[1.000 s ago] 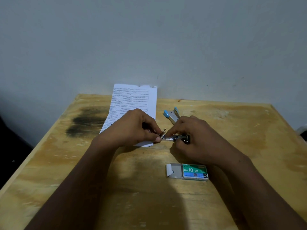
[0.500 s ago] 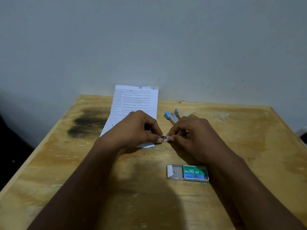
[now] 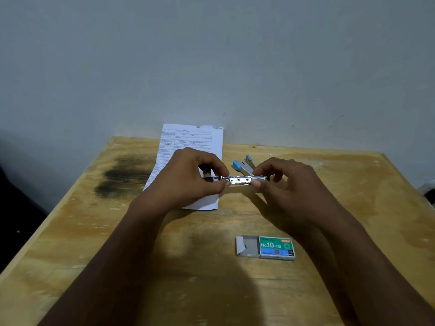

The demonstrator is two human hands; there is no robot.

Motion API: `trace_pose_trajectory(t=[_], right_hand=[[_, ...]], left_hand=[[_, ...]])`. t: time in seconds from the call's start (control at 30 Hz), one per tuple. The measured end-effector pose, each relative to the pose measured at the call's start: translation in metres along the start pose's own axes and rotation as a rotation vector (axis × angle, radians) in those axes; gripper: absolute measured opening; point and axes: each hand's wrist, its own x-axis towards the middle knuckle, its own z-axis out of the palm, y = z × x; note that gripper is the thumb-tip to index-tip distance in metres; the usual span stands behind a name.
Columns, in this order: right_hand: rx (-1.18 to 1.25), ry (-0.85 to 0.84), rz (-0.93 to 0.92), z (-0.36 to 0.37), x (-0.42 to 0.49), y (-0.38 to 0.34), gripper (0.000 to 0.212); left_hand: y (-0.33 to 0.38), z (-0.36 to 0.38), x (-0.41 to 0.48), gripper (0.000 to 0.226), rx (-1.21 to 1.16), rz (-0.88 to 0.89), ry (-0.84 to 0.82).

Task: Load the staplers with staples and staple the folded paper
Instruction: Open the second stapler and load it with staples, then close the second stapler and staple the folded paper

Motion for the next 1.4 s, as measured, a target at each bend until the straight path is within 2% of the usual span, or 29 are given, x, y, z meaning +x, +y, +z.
trace_pose_trajectory(t=[0.1, 0.17, 0.23, 0.37, 0.57, 0.67, 0.77, 0.87, 0.97, 1.03, 1.1, 1.27, 1.4], right_hand=[[0.139, 0.05, 0.006, -0.003, 0.002, 0.001, 0.006], [0.244, 0.103, -0.019, -0.003, 0.002, -0.001, 0.013], [0.223, 0.172, -0.093, -0.001, 0.001, -0.004, 0.021], [0.194, 0.286, -0.198, 0.003, -0.001, -0.012, 0.024], [0.708, 0.319, 0.111, -0.007, -0.004, -0.023, 0.017], [0.935, 0.285, 0.26, -0.001, -0.006, -0.031, 0.015], [1.063, 0.223, 0.305, 0.006, -0.003, -0.031, 0.016], [1.265, 0.187, 0.322, 0.008, 0.0, -0.029, 0.043], [1.148, 0.21, 0.315, 0.014, 0.001, -0.025, 0.051], [1.089, 0.254, 0.325, 0.016, 0.001, -0.024, 0.044], [1.07, 0.283, 0.332, 0.014, 0.001, -0.024, 0.037], [1.016, 0.335, 0.294, 0.01, 0.001, -0.028, 0.036], [1.104, 0.33, 0.34, 0.01, 0.002, -0.028, 0.029]], left_hand=[[0.002, 0.002, 0.0, 0.015, -0.011, 0.023, 0.042], [0.003, 0.003, 0.0, 0.024, 0.03, -0.067, 0.034], [0.003, 0.003, 0.001, 0.029, 0.063, -0.179, -0.021], [0.008, -0.004, 0.001, 0.015, -0.229, -0.259, -0.115], [0.014, -0.01, 0.0, 0.031, -0.662, -0.236, -0.09], [0.016, -0.002, 0.002, 0.032, -0.626, -0.223, -0.015], [0.018, 0.003, 0.004, 0.037, -0.561, -0.23, -0.017], [0.019, 0.005, 0.005, 0.028, -0.522, -0.185, 0.097], [0.017, 0.013, 0.005, 0.027, -0.369, -0.141, 0.207], [0.018, 0.019, 0.005, 0.033, -0.329, -0.128, 0.235], [0.019, 0.022, 0.005, 0.032, -0.318, -0.124, 0.231], [0.016, 0.024, 0.006, 0.028, -0.332, -0.122, 0.207], [0.016, 0.024, 0.005, 0.029, -0.339, -0.092, 0.189]])
